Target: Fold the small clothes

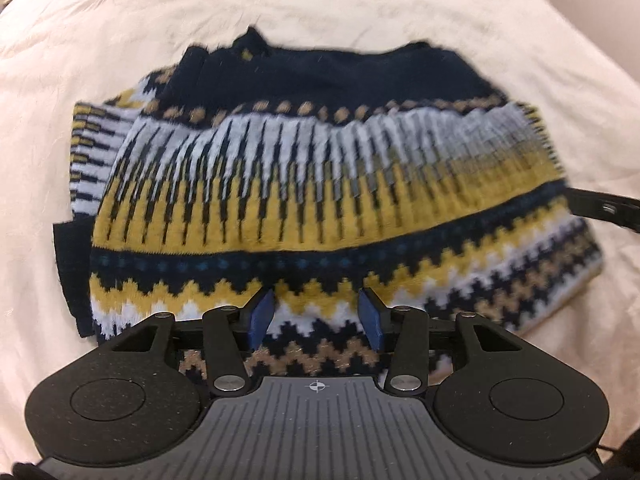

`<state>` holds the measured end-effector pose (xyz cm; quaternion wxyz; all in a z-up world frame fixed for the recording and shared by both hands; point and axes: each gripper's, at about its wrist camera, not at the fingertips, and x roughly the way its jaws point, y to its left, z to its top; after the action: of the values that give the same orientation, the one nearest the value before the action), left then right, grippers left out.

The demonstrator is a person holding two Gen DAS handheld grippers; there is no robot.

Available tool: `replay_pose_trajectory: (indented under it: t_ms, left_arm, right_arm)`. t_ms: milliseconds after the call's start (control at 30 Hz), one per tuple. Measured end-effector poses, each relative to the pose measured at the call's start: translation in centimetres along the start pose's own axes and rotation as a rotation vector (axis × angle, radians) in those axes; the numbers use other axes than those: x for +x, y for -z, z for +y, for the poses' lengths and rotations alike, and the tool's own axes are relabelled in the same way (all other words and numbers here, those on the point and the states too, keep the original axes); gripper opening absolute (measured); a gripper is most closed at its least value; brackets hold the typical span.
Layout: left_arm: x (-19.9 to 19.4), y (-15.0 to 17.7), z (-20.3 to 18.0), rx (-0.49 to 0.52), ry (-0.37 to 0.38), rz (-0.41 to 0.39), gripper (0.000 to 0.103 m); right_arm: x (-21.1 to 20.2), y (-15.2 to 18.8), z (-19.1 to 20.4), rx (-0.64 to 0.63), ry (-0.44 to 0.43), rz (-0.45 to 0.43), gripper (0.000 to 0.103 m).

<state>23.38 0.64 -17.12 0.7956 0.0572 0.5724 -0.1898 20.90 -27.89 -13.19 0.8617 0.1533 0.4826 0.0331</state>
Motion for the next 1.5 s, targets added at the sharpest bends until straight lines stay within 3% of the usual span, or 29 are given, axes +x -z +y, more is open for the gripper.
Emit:
replay_pose_trajectory:
  t_ms: [200,367,533,700,967,1033,1100,1233,1367,1500]
  left_arm:
    - [1.3,-0.6,0.1,-0.022,-0.011,0.029,0.051]
    - [2.0,-0.7,-0.6,-0.019,-0.009,0.036,0.063]
    - [3.0,-1.1,-1.9,-0.006,0.006,0.051,0.089]
    - [4.2,-1.5,-3.6,0.010,-0.028,0.072,0.102]
    - [5.9,-2.2,-6.7,0.016,-0.151,0.096,0.103]
    - [6.1,-2.4,-7.1,0.015,-0.155,0.105,0.103]
    - [6.1,-2.8,-7.2,0.009,-0.144,0.120,0.103]
    - [4.2,-4.3,-5.9,-0.048,-0.131,0.115,0.085]
    - [2.8,-6.5,-5.2,-0.123,-0.118,0.063,0.085]
    - [3.9,-9.9,-4.6,-0.182,-0.127,0.052,0.085]
  right_arm:
    - [-0.3,1.5,-1.0,0.036,0.002,0.028,0.076]
    - [0.1,1.7,-3.0,0.124,-0.007,0.046,0.078]
    - [1.1,1.3,-5.1,0.198,-0.029,0.065,0.080]
    - [2.9,0.5,-6.3,0.224,-0.125,0.117,0.084]
    - [6.0,-0.6,-7.0,0.236,-0.239,0.196,0.097]
    - [6.5,-0.8,-7.3,0.246,-0.273,0.198,0.103]
    - [7.0,-1.0,-7.4,0.255,-0.293,0.203,0.103]
    - [7.6,-1.2,-7.7,0.262,-0.324,0.196,0.103]
    - [7.8,-1.1,-8.2,0.284,-0.354,0.180,0.103]
    - [7.8,-1.0,-8.5,0.284,-0.376,0.176,0.103]
